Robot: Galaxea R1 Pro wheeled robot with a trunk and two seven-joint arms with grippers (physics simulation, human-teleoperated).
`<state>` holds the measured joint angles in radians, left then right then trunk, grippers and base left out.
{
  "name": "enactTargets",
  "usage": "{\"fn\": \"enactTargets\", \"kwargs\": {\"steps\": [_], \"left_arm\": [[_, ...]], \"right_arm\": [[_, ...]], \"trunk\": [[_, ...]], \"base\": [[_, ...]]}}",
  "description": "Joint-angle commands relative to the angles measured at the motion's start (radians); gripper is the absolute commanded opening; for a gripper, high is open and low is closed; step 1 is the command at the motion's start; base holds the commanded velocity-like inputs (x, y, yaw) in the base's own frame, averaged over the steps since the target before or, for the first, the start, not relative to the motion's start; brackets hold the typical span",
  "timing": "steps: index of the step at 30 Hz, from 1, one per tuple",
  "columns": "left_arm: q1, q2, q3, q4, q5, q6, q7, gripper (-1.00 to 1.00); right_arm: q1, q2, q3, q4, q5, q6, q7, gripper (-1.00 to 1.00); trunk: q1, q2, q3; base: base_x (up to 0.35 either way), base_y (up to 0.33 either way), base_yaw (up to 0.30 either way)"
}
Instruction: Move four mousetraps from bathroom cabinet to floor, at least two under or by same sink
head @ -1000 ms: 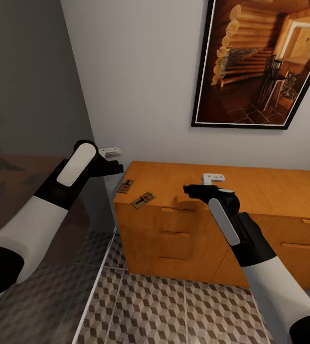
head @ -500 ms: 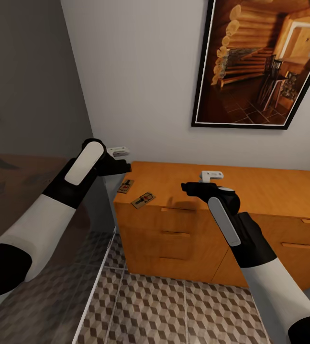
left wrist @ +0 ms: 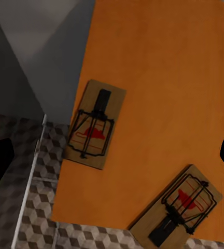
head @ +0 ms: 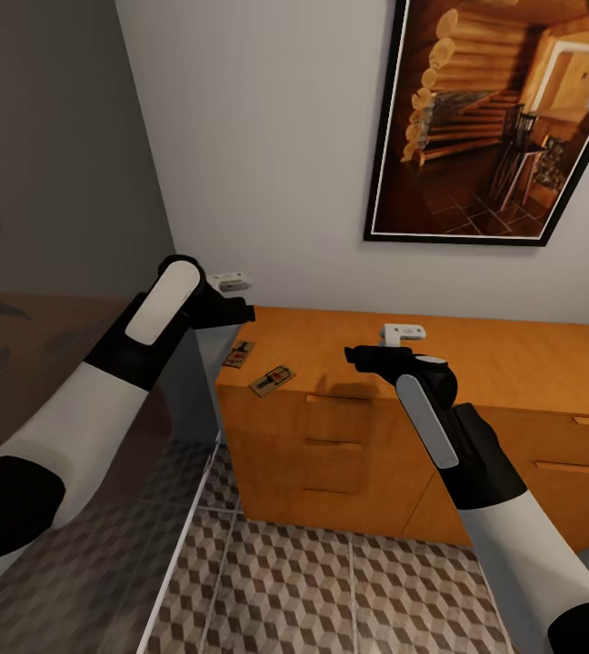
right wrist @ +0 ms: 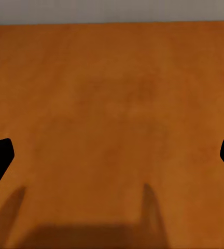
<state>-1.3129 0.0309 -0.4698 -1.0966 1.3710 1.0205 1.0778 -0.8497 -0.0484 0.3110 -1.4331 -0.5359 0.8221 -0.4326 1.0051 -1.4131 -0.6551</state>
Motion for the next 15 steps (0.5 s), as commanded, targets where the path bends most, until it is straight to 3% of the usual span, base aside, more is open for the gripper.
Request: {"fn": "enactTargets", "kwargs": {"steps": [1, 9, 15], "left_arm": [[-0.002, 0.000, -0.003, -0.001, 0.013, 0.002, 0.010, 1.00], [-0.004, -0.010, -0.015, 0.000, 0.046, 0.003, 0.010, 1.00], [-0.003, -0.012, -0.058, -0.001, 0.054, 0.003, 0.010, 1.00]], "right_arm": [[-0.001, -0.001, 0.002, -0.001, -0.010, 0.002, -0.011, 1.00], [0.000, -0.001, 0.002, -0.001, -0.010, 0.002, -0.011, 1.00], [0.000, -0.001, 0.002, -0.001, -0.010, 0.002, -0.011, 1.00]], "trunk": [[0.000, -0.001, -0.001], [0.000, -0.001, -0.001], [0.000, -0.001, -0.001]], "base": [[0.000, 0.000, 0.000], [0.000, 0.000, 0.000], [0.000, 0.000, 0.000]]}}
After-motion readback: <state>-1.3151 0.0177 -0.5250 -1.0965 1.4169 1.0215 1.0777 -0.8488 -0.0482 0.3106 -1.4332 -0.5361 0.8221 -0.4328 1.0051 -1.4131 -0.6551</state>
